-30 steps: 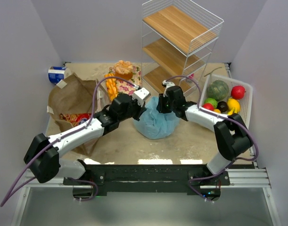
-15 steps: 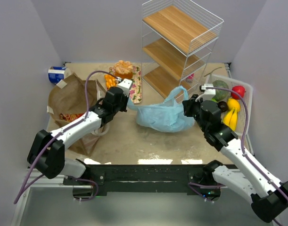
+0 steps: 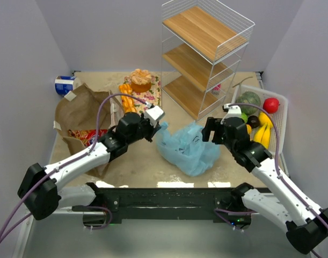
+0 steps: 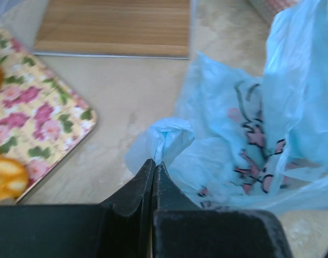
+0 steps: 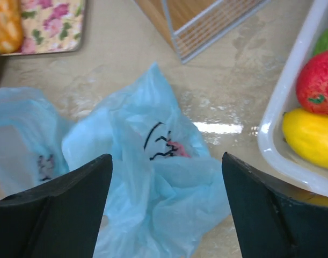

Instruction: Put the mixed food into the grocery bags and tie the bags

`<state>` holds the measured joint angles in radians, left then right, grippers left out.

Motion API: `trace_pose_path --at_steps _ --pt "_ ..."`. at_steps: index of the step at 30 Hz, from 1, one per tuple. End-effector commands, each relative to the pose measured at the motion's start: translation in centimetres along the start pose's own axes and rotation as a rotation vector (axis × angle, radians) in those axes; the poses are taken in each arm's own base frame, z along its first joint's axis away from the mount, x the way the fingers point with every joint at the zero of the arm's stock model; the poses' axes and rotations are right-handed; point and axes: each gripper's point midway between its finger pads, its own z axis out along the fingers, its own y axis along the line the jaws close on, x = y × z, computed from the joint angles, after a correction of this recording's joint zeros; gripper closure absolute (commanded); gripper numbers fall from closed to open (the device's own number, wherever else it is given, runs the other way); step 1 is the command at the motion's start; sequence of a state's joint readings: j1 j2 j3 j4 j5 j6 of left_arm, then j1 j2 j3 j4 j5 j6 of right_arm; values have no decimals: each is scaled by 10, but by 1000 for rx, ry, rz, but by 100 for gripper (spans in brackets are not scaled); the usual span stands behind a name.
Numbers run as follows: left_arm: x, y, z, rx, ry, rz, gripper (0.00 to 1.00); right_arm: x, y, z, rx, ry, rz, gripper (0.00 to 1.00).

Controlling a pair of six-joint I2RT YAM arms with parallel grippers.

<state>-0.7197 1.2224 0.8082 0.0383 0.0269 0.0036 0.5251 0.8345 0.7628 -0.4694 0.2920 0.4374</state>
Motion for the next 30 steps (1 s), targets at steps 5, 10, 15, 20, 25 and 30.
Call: trace_pose_path --at_steps 5,10,15,20,25,30 --pt "-35 -35 -45 194 -217 127 100 -62 65 -51 -370 -103 -245 1" --pt "-26 -36 -43 210 -170 143 100 -52 96 -46 -537 23 -378 1" --pt "-20 -37 -38 218 -136 141 100 -51 118 -42 -618 16 -380 4" --pt "-20 -29 -33 163 -129 86 100 -25 162 -46 -712 0 -393 16" --pt "-20 -22 -29 122 -115 48 100 0 195 -33 -703 -32 -423 22" --pt "-24 -18 -33 97 -143 49 100 17 188 4 -604 -38 -447 32"
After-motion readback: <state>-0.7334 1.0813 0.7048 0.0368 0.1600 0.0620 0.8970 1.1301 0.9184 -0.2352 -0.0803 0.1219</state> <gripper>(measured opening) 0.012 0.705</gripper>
